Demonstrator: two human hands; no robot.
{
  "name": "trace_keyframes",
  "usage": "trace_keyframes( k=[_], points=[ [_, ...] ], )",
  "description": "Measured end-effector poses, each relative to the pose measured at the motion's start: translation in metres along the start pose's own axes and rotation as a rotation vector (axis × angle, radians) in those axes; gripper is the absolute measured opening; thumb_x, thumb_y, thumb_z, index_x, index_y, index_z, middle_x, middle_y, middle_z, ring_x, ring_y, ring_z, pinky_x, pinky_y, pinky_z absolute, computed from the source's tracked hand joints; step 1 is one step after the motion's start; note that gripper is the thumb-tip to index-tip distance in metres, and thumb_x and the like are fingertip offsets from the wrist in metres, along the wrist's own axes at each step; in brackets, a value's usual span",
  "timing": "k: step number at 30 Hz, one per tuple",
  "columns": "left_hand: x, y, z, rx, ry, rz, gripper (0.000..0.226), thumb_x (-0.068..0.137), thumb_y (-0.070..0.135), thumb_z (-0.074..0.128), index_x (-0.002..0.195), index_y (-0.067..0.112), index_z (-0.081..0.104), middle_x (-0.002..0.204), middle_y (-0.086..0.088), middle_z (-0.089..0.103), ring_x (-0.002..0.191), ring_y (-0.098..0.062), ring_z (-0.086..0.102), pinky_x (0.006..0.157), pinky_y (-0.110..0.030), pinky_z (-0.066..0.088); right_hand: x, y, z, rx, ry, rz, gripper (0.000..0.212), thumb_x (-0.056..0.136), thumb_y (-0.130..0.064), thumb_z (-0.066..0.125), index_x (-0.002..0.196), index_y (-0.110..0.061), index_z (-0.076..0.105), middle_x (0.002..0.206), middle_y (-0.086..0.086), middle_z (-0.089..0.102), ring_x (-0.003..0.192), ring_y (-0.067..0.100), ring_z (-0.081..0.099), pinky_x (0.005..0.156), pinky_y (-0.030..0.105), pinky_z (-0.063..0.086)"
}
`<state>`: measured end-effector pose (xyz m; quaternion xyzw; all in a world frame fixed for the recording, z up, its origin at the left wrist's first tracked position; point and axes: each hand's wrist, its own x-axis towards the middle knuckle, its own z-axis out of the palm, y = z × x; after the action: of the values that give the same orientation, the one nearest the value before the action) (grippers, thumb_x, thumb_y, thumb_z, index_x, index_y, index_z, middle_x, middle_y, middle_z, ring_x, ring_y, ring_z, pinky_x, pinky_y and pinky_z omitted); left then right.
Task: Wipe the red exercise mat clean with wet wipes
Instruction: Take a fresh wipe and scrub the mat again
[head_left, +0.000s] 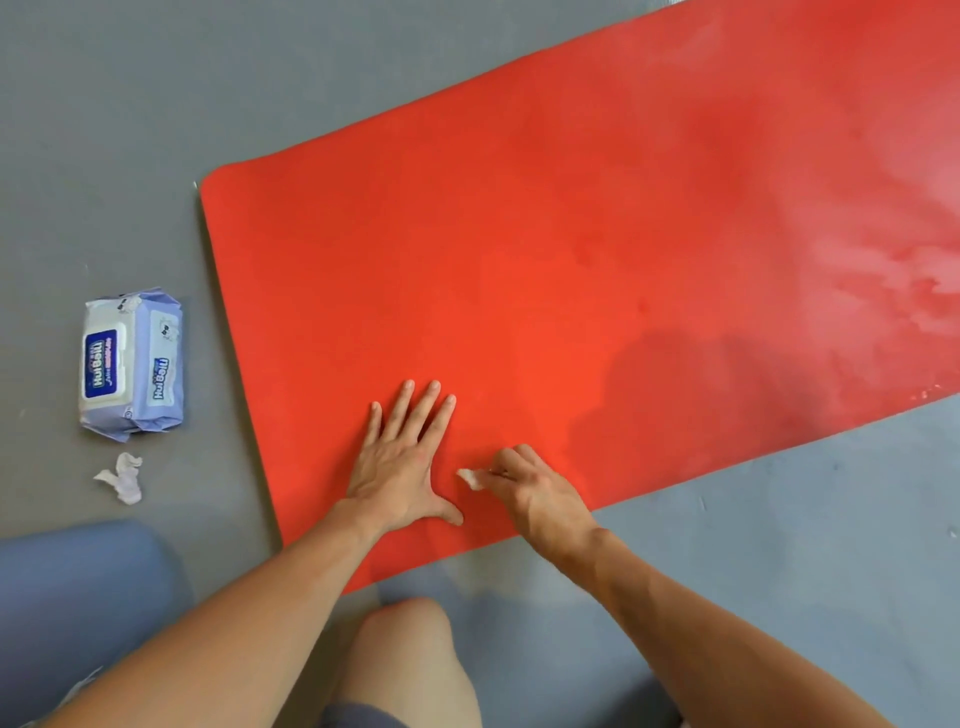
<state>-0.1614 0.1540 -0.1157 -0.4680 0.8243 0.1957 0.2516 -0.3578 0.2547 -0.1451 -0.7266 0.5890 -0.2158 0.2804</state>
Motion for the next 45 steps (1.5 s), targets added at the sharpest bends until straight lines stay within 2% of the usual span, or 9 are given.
trace_keyframes(
  k=[6, 13, 20, 27, 30, 34, 39, 42, 45],
  points=[
    [0.001, 0.004, 0.002, 0.051, 0.000, -0.011, 0.162, 0.047, 0.090, 0.077, 0.159, 0.032, -0.025, 0.168, 0.008, -0.032, 0.153, -0.024, -0.035, 0.128, -0.060, -0.002, -0.028, 0.027, -0.037, 0.072, 0.413, 0.589, 0.027, 0.101, -0.010, 0.062, 0.122, -0.025, 0.071, 0.098, -0.010, 0.048, 0.094, 0.022, 0.047, 0.079, 0.035, 0.048],
    [0.005, 0.036, -0.001, 0.007, 0.047, -0.091, 0.114, 0.081, 0.089, 0.025, 0.166, 0.014, 0.016, 0.174, -0.017, 0.002, 0.159, -0.043, -0.006, 0.120, -0.075, 0.014, -0.055, 0.004, -0.012, -0.014, 0.189, 0.224, 0.038, 0.099, -0.022, 0.044, 0.130, -0.024, 0.067, 0.091, -0.003, 0.049, 0.084, 0.020, 0.045, 0.059, 0.037, 0.051],
    [0.039, 0.123, 0.009, 0.027, 0.391, 0.096, 0.070, 0.098, 0.062, 0.036, 0.160, 0.029, 0.039, 0.168, -0.016, 0.030, 0.155, -0.050, 0.018, 0.113, -0.083, 0.017, -0.071, 0.104, -0.110, -0.054, 0.655, 0.815, 0.022, 0.103, -0.022, 0.057, 0.106, -0.012, 0.075, 0.083, 0.001, 0.049, 0.082, 0.034, 0.055, 0.072, 0.036, 0.045],
    [0.083, 0.152, 0.027, 0.071, 0.479, 0.103, 0.072, 0.099, 0.060, 0.038, 0.164, 0.029, 0.030, 0.172, -0.013, 0.022, 0.159, -0.044, 0.010, 0.118, -0.077, 0.010, -0.074, 0.043, -0.059, 0.156, 0.252, 0.511, 0.022, 0.106, -0.031, 0.049, 0.111, -0.032, 0.070, 0.116, -0.004, 0.056, 0.105, 0.014, 0.053, 0.091, 0.036, 0.047],
    [0.085, 0.152, 0.028, 0.056, 0.522, 0.100, 0.070, 0.099, 0.056, 0.042, 0.163, 0.030, 0.032, 0.171, -0.011, 0.024, 0.159, -0.042, 0.010, 0.119, -0.075, 0.010, -0.078, 0.106, -0.100, -0.140, 0.368, 0.551, 0.027, 0.104, -0.047, 0.053, 0.096, -0.030, 0.072, 0.099, -0.006, 0.057, 0.088, 0.010, 0.051, 0.079, 0.022, 0.044],
    [0.085, 0.152, 0.027, 0.067, 0.517, 0.102, 0.068, 0.099, 0.053, 0.044, 0.163, 0.030, 0.034, 0.171, -0.011, 0.025, 0.159, -0.041, 0.012, 0.119, -0.075, 0.012, -0.072, 0.164, -0.132, -0.143, 0.706, 0.867, 0.029, 0.106, -0.026, 0.054, 0.114, -0.009, 0.076, 0.094, 0.007, 0.055, 0.082, 0.023, 0.053, 0.074, 0.037, 0.047],
    [0.085, 0.150, 0.028, 0.080, 0.532, 0.100, 0.068, 0.098, 0.050, 0.046, 0.163, 0.030, 0.034, 0.171, -0.011, 0.025, 0.159, -0.041, 0.012, 0.120, -0.075, 0.013, -0.066, 0.095, -0.080, 0.026, 0.519, 0.734, 0.035, 0.098, -0.055, 0.062, 0.092, -0.020, 0.065, 0.093, -0.006, 0.052, 0.080, 0.011, 0.051, 0.078, 0.039, 0.047],
    [0.084, 0.151, 0.027, 0.073, 0.549, 0.109, 0.069, 0.099, 0.050, 0.045, 0.163, 0.030, 0.033, 0.171, -0.011, 0.025, 0.159, -0.040, 0.013, 0.120, -0.074, 0.013, -0.077, 0.087, -0.071, 0.009, 0.306, 0.439, 0.009, 0.099, -0.037, 0.068, 0.102, -0.028, 0.068, 0.100, -0.007, 0.054, 0.088, 0.010, 0.052, 0.072, 0.037, 0.050],
    [0.085, 0.151, 0.027, 0.076, 0.551, 0.100, 0.068, 0.098, 0.050, 0.044, 0.163, 0.031, 0.034, 0.171, -0.011, 0.026, 0.160, -0.039, 0.013, 0.120, -0.073, 0.013, -0.084, 0.140, -0.104, -0.139, 0.441, 0.513, 0.020, 0.096, -0.041, 0.070, 0.094, -0.021, 0.072, 0.089, 0.001, 0.053, 0.081, 0.019, 0.049, 0.069, 0.046, 0.045]
  ],
)
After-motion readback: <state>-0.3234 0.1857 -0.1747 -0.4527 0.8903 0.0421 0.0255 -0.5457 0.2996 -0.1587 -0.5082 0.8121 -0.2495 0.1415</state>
